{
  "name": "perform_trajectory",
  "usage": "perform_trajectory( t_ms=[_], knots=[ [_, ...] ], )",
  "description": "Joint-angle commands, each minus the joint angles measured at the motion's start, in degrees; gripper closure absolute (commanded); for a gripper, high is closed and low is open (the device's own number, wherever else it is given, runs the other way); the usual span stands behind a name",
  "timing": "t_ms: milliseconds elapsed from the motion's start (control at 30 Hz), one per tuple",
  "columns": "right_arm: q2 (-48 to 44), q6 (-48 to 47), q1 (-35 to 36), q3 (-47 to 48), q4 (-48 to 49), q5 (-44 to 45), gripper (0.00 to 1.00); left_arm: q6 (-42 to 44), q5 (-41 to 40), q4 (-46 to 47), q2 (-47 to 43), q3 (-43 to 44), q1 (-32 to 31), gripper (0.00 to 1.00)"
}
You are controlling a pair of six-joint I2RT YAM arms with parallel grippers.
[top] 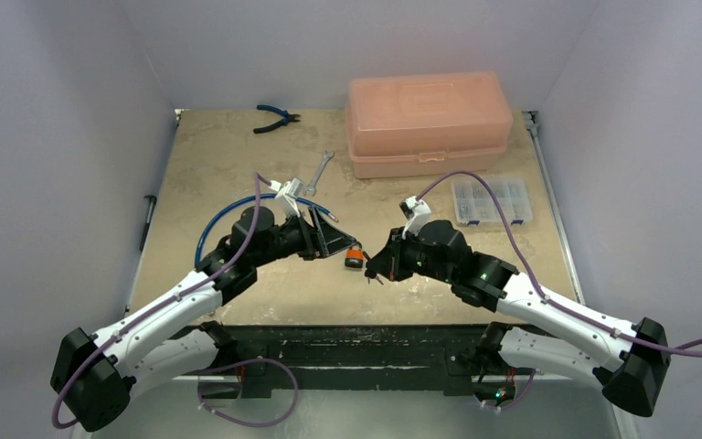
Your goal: Unlock with the key
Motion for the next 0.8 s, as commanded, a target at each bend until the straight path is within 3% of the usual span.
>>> perform_trajectory(
  t_ms=[0,200,567,767],
  knots=[
    [0.2,-0.6,-0.3,3.4,0.4,1.6,1.0,-0.8,-2.1,4.5,1.0,0.1,-1.5,0.37],
    [0.2,-1.1,-0.3,3.8,-0.3,1.7,1.0,-2.6,-4.5,6.6,3.3,-0.3,-2.3,0.48],
    [0.7,-1.7,-0.3,4.2,-0.1,1.7,1.0,-3.7,-5.0,8.8,7.4,0.6,-2.9,0.58],
    [1.3,-2.0,-0.3,4.5,0.2,1.7,1.0,-4.0,-3.9,10.0,8.8,0.6,-3.0,0.91]
  ],
)
